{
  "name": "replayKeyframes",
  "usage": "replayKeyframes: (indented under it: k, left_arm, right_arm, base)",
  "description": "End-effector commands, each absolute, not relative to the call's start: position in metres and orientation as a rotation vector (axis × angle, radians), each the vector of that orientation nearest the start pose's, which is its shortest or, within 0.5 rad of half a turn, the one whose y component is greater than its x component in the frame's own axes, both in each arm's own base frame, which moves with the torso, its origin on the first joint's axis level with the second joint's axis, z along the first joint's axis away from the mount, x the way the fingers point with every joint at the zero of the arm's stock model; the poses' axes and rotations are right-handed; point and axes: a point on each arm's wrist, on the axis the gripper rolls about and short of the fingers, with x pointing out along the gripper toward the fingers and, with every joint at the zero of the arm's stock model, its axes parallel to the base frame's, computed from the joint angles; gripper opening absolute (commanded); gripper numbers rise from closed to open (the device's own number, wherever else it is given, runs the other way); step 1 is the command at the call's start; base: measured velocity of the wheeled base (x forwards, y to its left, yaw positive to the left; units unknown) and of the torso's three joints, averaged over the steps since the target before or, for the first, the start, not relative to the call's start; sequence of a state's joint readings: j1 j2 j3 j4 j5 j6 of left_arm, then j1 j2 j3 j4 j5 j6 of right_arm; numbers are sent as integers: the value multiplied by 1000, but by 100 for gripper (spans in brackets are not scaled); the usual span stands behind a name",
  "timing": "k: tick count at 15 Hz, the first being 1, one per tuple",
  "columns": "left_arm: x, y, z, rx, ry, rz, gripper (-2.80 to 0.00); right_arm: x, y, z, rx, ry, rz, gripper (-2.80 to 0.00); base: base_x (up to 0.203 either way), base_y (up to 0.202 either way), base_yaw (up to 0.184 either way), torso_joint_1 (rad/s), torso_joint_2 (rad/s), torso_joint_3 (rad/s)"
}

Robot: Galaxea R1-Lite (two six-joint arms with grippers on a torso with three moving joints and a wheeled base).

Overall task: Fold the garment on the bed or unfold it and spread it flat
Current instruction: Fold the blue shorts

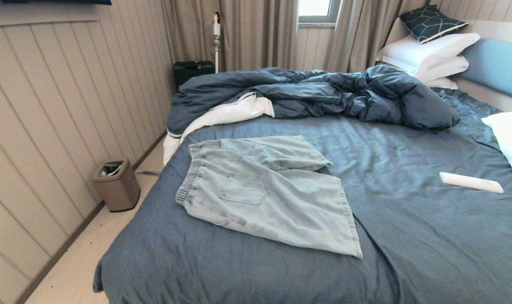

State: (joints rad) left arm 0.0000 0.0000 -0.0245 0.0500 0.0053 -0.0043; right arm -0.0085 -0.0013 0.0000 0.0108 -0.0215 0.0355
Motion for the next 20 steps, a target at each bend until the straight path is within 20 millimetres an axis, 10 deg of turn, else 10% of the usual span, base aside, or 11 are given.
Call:
replayKeyframes:
  k: [1, 15, 20]
  left_arm:
    - [-25, 0, 77, -5, 26, 6, -280]
    - [-26, 0, 78, 15, 47, 14, -280]
    - [-15, 0, 154, 40, 110, 0, -280]
  right_arm:
    - [-23, 0, 74, 35, 10, -28, -280]
    - [-24, 0, 75, 15, 24, -29, -280]
    - [-42, 3, 147, 29, 105, 93, -280]
  base:
    - [0, 0, 0, 0, 0, 0]
    - [0, 0, 0, 0, 0, 0]
    - [0, 0, 0, 0, 0, 0]
